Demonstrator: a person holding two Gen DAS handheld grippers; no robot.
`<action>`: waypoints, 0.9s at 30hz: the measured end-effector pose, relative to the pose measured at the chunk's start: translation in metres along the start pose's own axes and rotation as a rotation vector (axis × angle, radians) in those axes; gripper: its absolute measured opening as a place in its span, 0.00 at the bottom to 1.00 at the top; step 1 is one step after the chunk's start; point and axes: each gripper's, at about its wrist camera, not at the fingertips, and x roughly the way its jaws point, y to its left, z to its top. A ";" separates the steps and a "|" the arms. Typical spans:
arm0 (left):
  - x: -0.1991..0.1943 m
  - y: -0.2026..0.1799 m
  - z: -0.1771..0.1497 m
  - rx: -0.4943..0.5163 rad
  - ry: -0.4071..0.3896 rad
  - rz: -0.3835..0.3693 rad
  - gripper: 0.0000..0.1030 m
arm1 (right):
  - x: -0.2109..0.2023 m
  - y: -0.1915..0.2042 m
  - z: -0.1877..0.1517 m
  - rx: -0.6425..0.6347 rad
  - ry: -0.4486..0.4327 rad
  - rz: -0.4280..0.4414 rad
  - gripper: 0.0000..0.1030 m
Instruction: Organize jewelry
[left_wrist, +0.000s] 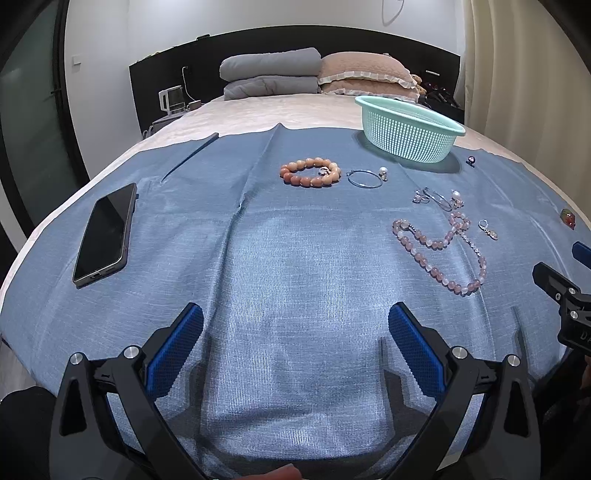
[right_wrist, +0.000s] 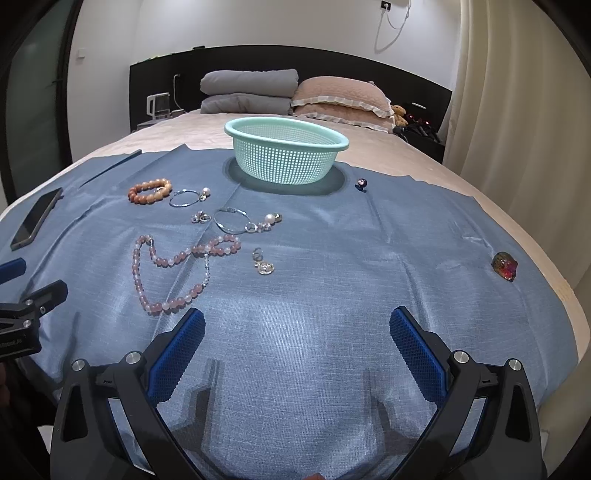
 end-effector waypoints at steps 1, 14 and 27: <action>0.000 0.000 0.000 0.000 0.000 0.000 0.95 | 0.000 0.000 0.000 0.000 0.000 0.001 0.93; 0.004 0.005 0.007 -0.014 0.022 -0.021 0.95 | 0.001 -0.002 0.004 0.017 0.008 0.034 0.93; 0.035 0.010 0.072 0.070 -0.019 -0.010 0.95 | 0.045 0.008 0.059 -0.090 0.041 0.146 0.93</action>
